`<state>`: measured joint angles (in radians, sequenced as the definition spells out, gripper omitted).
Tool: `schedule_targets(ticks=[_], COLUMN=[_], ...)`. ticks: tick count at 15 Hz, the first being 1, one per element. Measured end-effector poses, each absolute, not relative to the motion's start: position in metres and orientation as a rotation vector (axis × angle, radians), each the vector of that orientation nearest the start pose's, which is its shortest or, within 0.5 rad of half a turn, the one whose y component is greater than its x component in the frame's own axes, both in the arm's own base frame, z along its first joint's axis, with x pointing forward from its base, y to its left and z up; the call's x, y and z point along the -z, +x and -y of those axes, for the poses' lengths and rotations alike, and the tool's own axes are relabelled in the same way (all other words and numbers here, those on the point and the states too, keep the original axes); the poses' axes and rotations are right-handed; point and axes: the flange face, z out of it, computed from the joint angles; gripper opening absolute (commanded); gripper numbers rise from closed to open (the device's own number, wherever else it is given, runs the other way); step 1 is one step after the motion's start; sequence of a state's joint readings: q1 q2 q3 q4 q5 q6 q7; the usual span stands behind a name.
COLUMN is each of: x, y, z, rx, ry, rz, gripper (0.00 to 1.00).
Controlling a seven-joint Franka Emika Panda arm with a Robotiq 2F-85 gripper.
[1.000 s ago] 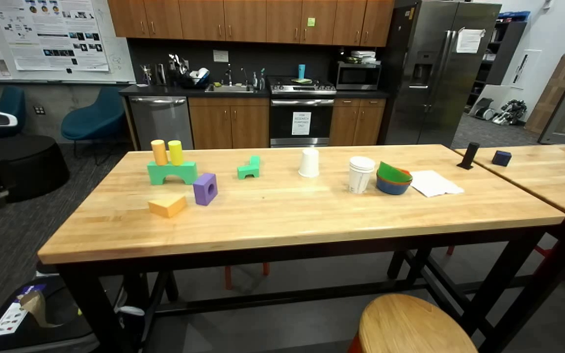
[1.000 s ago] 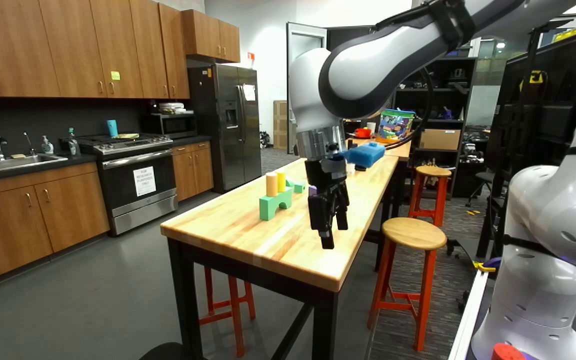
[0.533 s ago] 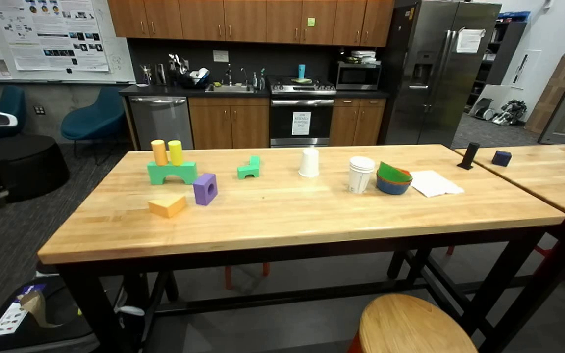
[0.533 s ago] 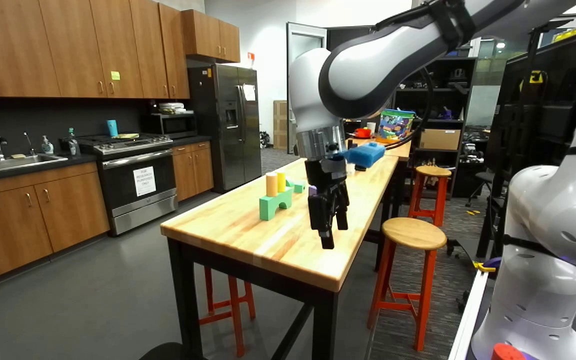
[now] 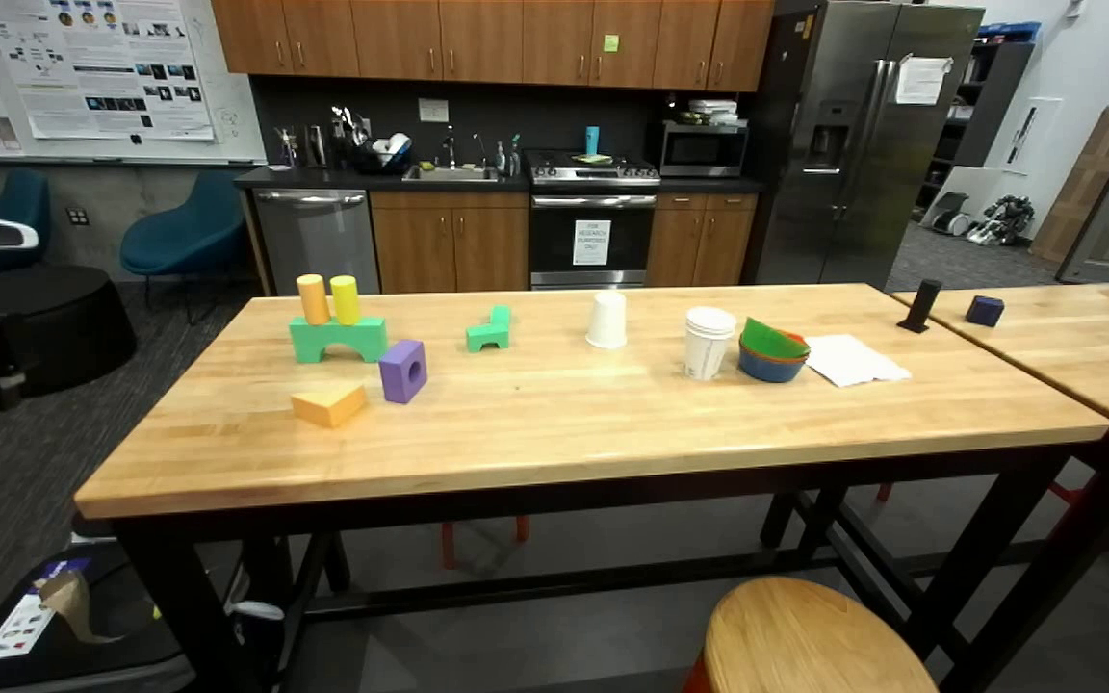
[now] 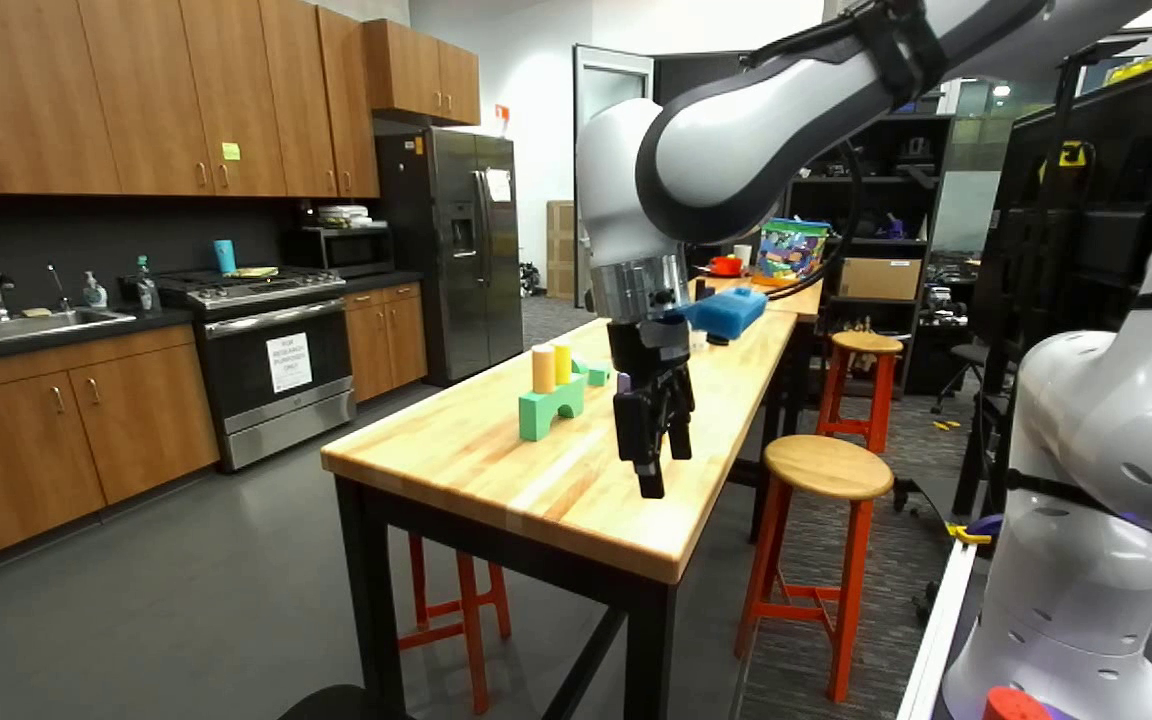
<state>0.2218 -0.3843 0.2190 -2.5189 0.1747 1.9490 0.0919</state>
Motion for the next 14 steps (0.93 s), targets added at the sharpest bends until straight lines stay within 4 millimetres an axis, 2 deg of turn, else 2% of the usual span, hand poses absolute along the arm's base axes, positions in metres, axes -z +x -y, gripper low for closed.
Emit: schedule_targets(ticks=[2, 5, 10, 14], x=[-0.393, -0.39, -0.397, -0.4], y=[0.362, 0.385, 0.423, 0.438], z=[-0.173, -0.153, -0.103, -0.064], rx=[-0.289, -0.247, -0.187, -0.168], ry=[-3.094, -3.114, -3.142, -3.154], rz=[0.367, 0.305, 0.153, 0.044], gripper=[1.0, 1.0, 1.0, 1.0])
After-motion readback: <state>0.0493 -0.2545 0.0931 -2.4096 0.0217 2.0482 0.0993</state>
